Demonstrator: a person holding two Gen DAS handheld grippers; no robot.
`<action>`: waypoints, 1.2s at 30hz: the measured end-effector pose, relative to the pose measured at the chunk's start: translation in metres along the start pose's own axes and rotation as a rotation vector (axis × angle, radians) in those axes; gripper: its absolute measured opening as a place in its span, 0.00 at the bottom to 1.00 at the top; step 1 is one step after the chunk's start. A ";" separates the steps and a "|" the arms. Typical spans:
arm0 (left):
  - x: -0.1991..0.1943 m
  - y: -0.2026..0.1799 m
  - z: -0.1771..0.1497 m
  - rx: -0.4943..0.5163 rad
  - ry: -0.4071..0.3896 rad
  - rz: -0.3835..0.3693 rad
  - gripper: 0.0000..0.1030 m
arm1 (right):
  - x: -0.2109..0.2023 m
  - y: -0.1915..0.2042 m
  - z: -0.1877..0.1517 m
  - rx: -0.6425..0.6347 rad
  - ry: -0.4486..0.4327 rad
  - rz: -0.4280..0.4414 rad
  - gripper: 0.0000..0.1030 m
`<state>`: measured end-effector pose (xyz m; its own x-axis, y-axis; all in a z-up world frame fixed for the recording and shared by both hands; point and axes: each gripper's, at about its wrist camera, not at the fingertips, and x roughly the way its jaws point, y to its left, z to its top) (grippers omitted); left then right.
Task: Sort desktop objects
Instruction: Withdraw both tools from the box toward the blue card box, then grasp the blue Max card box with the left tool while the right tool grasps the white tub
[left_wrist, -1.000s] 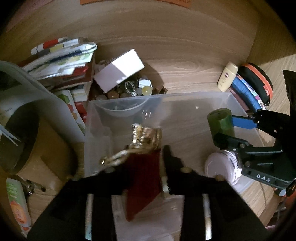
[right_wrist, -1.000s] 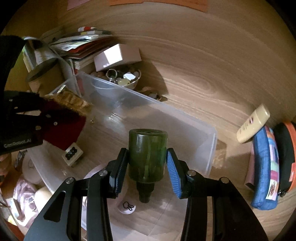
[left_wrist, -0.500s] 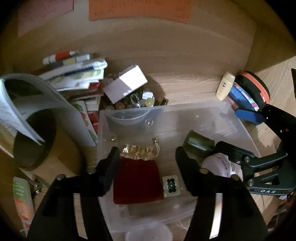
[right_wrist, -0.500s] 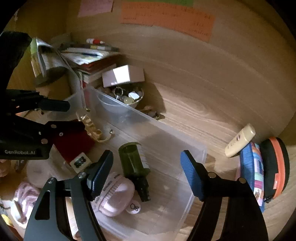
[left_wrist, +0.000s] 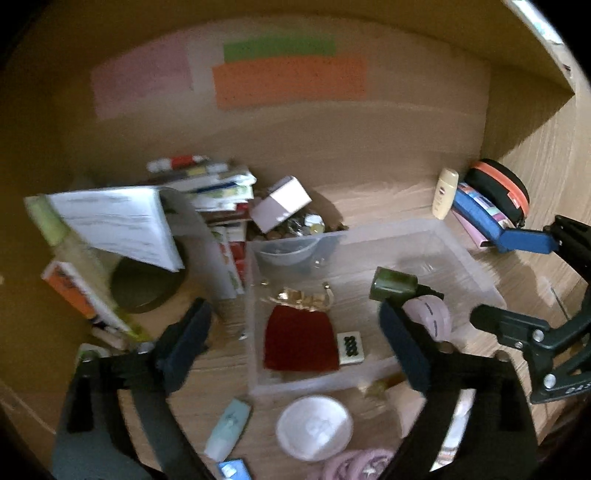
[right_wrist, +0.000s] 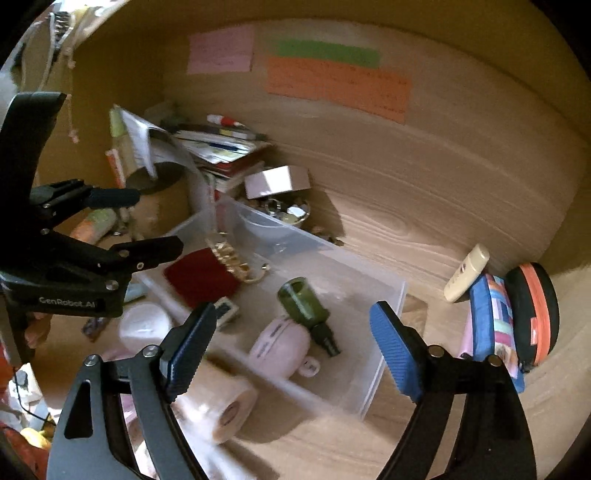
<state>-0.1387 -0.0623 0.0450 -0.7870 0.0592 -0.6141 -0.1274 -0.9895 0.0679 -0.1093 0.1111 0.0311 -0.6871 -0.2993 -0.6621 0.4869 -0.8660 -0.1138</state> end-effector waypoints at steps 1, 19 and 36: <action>-0.007 0.001 -0.002 0.003 -0.018 0.018 0.94 | -0.005 0.003 -0.002 0.001 -0.005 0.003 0.82; -0.072 0.047 -0.080 -0.021 0.012 0.079 0.98 | -0.023 0.053 -0.046 0.067 0.043 0.066 0.83; -0.017 0.068 -0.147 -0.121 0.254 -0.056 0.95 | 0.046 0.061 -0.065 0.238 0.223 0.074 0.83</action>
<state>-0.0447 -0.1501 -0.0555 -0.6023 0.0940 -0.7927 -0.0813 -0.9951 -0.0563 -0.0757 0.0702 -0.0543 -0.5064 -0.2929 -0.8110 0.3734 -0.9223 0.0999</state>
